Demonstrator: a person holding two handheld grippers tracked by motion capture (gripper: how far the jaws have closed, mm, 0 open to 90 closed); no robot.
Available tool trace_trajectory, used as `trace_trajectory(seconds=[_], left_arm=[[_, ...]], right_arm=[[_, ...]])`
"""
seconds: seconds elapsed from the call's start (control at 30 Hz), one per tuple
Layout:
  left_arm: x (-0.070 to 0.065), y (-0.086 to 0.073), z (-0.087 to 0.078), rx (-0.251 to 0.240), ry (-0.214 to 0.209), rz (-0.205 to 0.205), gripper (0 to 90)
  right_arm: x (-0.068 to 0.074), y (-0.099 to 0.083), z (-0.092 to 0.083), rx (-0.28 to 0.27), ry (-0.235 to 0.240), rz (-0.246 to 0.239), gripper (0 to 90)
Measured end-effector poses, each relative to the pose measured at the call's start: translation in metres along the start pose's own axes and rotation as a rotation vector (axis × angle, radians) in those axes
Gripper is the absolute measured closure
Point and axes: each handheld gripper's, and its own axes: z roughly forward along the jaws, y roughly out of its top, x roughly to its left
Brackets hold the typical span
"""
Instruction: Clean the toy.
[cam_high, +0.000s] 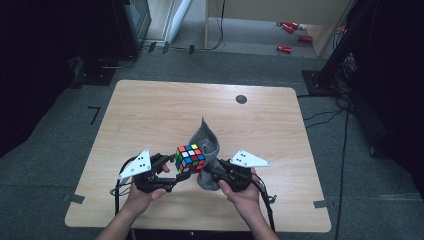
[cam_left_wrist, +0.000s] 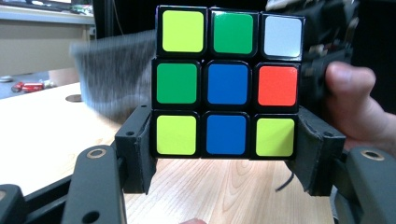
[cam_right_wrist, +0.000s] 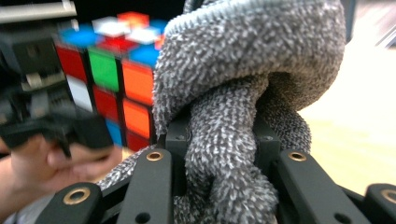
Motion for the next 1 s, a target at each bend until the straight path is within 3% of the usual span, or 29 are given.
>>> trace_trajectory(seconds=[0.1,0.17,0.27,0.33,0.43,0.53,0.6,0.7,0.73,0.8,1.0], left_arm=[[0.002,0.002,-0.001,-0.012,-0.008,-0.013,34.8],[0.003,0.000,0.000,0.003,-0.027,-0.020,34.8],[0.002,-0.003,0.004,0.033,-0.038,-0.021,34.8],[0.002,-0.003,0.005,0.032,-0.036,-0.024,34.8],[0.003,-0.001,0.003,0.021,-0.030,-0.031,34.8],[0.005,0.000,0.000,0.002,-0.029,-0.044,34.8],[0.005,0.000,0.001,0.004,-0.033,-0.043,34.8],[0.004,-0.002,0.003,0.012,-0.036,-0.039,34.8],[0.004,-0.002,0.003,0.009,-0.036,-0.041,34.8],[0.004,0.000,0.000,-0.008,-0.026,-0.050,34.8],[0.013,0.003,-0.011,-0.146,0.092,-0.127,34.8]], right_arm=[[0.001,-0.004,0.007,0.055,0.017,-0.031,68.4],[0.002,-0.001,0.004,0.030,0.006,-0.036,68.4],[0.000,0.009,-0.011,-0.067,-0.021,-0.020,68.7],[-0.002,0.009,-0.011,-0.076,-0.015,-0.010,69.0],[-0.004,0.001,-0.003,-0.032,0.008,0.014,69.3],[0.000,-0.005,0.006,0.040,0.010,-0.025,69.3],[0.001,-0.002,0.004,0.020,-0.005,-0.045,69.3],[0.001,0.006,-0.006,-0.068,-0.017,-0.018,69.3],[0.001,0.006,-0.007,-0.072,-0.020,-0.019,69.4],[0.003,0.003,-0.004,-0.057,-0.017,-0.019,69.5],[0.015,-0.013,0.020,0.049,0.034,-0.019,69.2]])
